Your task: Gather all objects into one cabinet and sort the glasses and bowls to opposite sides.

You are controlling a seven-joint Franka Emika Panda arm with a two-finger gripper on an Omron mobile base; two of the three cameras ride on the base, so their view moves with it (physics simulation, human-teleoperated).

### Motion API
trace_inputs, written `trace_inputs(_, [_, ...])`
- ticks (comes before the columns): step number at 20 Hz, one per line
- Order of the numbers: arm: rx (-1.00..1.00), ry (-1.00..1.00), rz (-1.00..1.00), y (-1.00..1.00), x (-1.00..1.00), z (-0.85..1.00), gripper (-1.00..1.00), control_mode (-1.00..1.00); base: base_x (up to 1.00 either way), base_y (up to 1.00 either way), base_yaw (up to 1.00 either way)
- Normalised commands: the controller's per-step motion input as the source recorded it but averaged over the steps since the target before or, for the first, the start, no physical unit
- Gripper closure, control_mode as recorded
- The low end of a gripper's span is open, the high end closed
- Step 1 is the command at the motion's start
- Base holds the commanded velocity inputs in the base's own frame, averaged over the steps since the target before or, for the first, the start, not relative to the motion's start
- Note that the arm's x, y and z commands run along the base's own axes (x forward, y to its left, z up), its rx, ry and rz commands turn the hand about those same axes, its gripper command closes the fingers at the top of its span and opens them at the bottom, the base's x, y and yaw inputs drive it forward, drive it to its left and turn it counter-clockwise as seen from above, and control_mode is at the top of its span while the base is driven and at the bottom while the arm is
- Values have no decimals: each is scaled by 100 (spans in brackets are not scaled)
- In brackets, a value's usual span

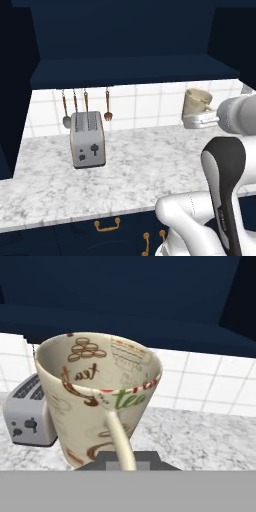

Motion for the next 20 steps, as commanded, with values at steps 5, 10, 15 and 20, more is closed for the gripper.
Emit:
trace_inputs(5, [0,0,0,0,0,0,100,100,-71,0,0])
trace_inputs(10, [0,0,0,0,0,0,100,100,-100,0,0])
trace_inputs(15, [0,0,0,0,0,0,100,100,-100,0,0])
trace_inputs(20, [0,0,0,0,0,0,100,100,-100,0,-4])
